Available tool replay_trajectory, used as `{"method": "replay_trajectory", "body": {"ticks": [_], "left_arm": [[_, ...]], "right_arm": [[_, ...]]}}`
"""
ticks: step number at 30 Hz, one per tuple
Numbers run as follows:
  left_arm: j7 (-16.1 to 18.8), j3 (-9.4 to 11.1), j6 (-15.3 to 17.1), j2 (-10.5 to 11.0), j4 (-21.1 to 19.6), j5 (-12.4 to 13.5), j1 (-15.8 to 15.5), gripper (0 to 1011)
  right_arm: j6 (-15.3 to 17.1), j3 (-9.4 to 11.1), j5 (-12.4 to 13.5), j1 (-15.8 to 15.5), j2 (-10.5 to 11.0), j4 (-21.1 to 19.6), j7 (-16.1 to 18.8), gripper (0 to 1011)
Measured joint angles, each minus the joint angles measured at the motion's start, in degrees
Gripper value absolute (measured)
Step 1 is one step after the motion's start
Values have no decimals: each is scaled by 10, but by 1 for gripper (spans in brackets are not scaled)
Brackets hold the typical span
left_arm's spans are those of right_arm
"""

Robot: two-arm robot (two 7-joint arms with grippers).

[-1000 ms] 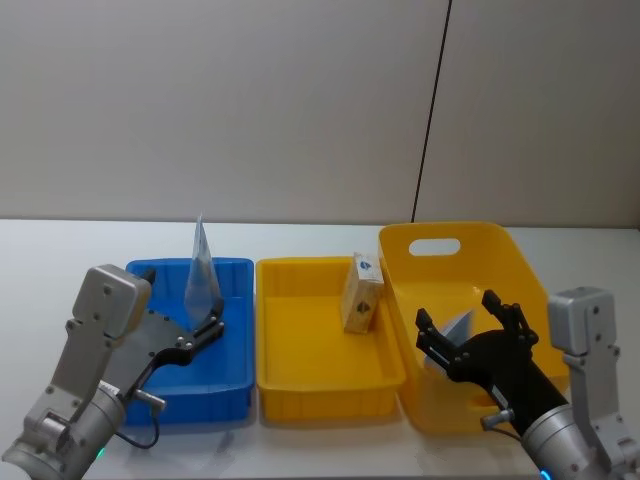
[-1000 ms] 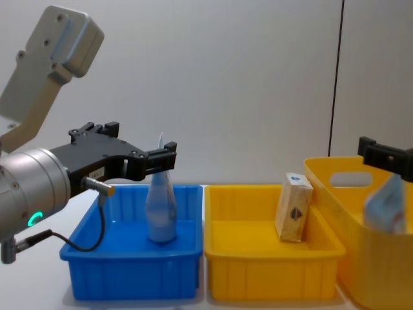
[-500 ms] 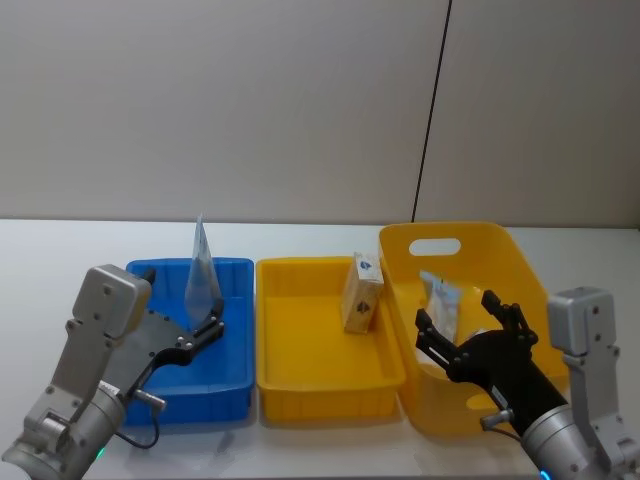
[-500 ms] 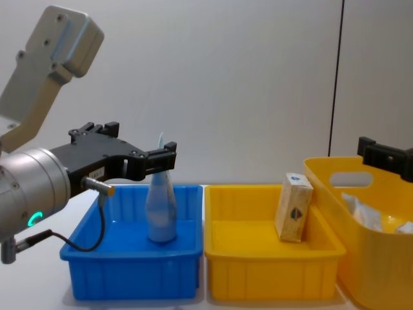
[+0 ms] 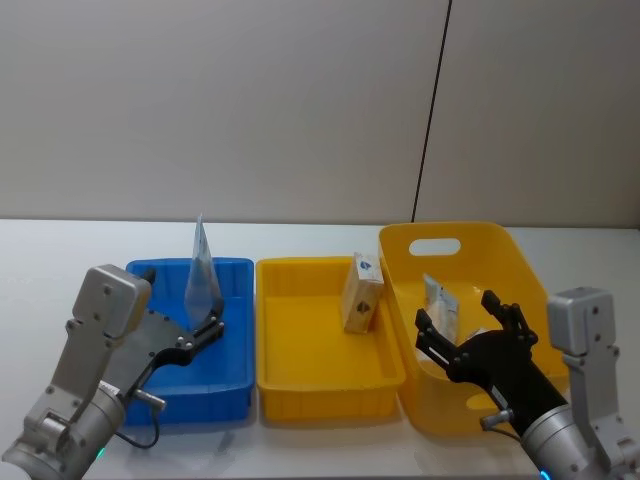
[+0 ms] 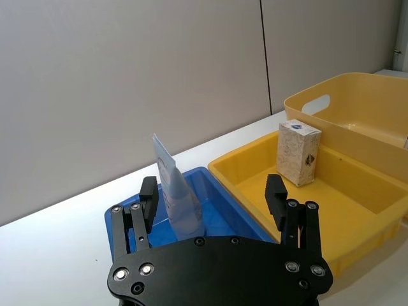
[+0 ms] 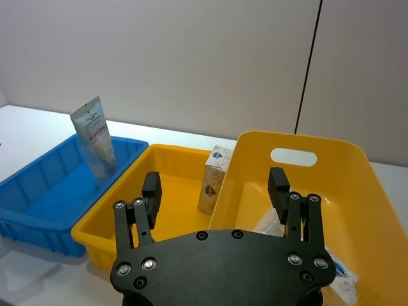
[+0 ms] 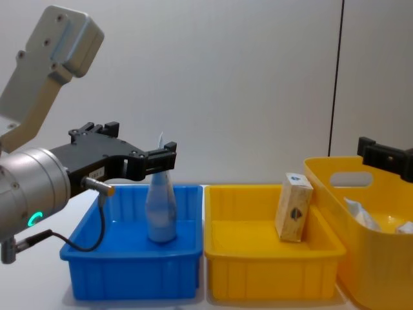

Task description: Bimanual collaborative sorting of washing and personal care products

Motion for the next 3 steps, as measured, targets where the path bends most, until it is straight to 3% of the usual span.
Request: {"method": "replay_trajectory", "body": {"ticks": [3], "left_arm": [[0, 0, 0, 0, 0, 0, 0, 1002]], "right_arm": [[0, 0, 0, 0, 0, 0, 0, 1000]]}}
